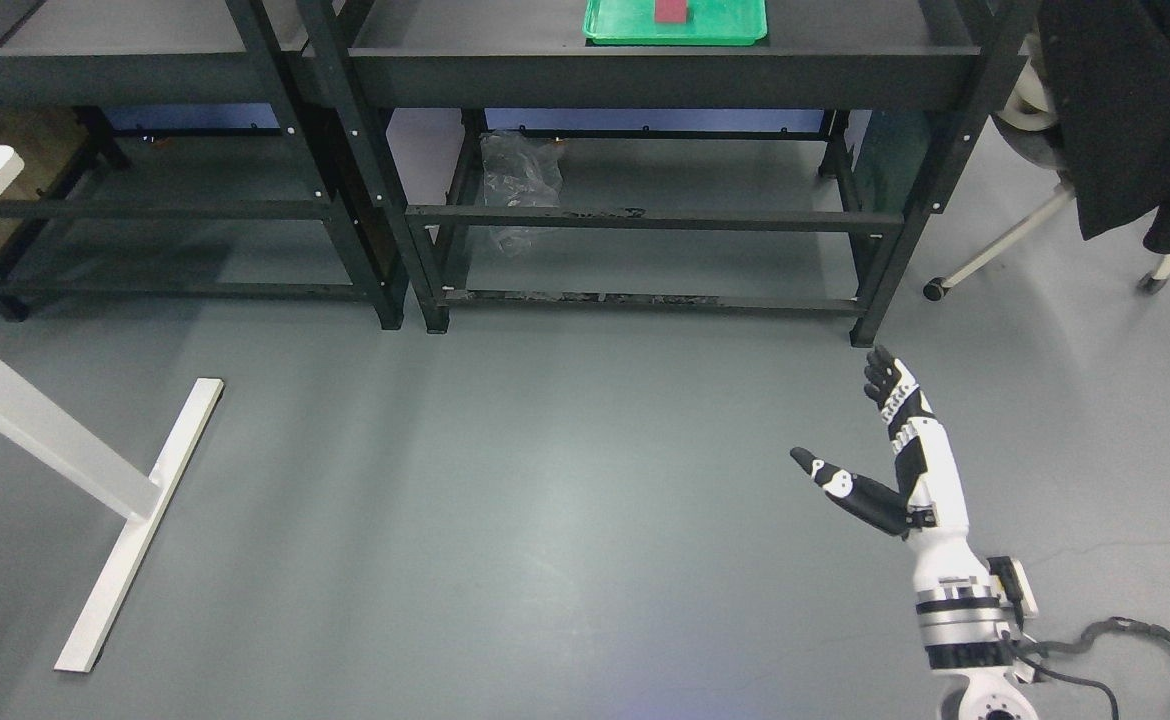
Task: Pick pink block from left shelf to tray
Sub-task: 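Drive toward the shelf while raising the right hand toward the green tray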
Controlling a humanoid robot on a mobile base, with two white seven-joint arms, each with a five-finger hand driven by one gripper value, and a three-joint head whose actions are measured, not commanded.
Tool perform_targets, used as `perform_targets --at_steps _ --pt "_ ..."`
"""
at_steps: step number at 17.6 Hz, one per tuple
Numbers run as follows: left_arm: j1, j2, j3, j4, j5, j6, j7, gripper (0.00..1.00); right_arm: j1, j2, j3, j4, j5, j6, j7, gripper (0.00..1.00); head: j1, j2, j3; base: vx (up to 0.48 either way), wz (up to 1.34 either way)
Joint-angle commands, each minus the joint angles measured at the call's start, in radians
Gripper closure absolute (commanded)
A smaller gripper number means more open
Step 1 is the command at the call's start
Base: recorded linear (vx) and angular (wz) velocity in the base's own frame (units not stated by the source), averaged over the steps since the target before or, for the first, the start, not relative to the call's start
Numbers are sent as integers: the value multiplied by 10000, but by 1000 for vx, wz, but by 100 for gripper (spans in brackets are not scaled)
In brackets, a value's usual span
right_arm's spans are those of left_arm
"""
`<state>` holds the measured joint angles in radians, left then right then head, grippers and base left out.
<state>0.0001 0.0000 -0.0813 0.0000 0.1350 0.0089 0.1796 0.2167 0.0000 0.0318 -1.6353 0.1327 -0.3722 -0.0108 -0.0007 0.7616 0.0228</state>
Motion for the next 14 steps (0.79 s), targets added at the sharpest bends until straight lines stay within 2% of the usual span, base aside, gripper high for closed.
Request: perform_targets --at_steps 1,3,5,8,9,11,12,14 --pt "-292 175 0 -175 0 3 -1 0 -372 -183 -26 0 7006 10 -1579 14 0 0 0 249 -13" --pt "-292 175 0 -175 0 3 -1 0 -479 -322 -164 0 8148 116 -1580 16 0 0 0 251 -38" --pt "-292 175 0 -175 0 3 -1 0 -495 -353 -547 0 8260 377 -1595 11 0 0 0 289 -49" --pt "-292 175 0 -175 0 3 -1 0 -541 -323 -518 0 6993 149 -1595 1 0 0 0 276 21" --pt "-292 175 0 -175 0 3 -1 0 -510 -277 -517 0 6455 -141 -1580 1 0 0 0 287 55" --pt "-292 175 0 -175 0 3 -1 0 -540 -200 -533 0 6540 -175 -1519 1 0 0 0 221 55" --pt "-292 175 0 -175 0 3 -1 0 -556 -245 -533 0 7362 129 -1534 1 0 0 0 272 111" --pt "-308 175 0 -175 0 3 -1 0 -632 -352 -518 0 10041 850 -1580 4 0 0 0 267 129"
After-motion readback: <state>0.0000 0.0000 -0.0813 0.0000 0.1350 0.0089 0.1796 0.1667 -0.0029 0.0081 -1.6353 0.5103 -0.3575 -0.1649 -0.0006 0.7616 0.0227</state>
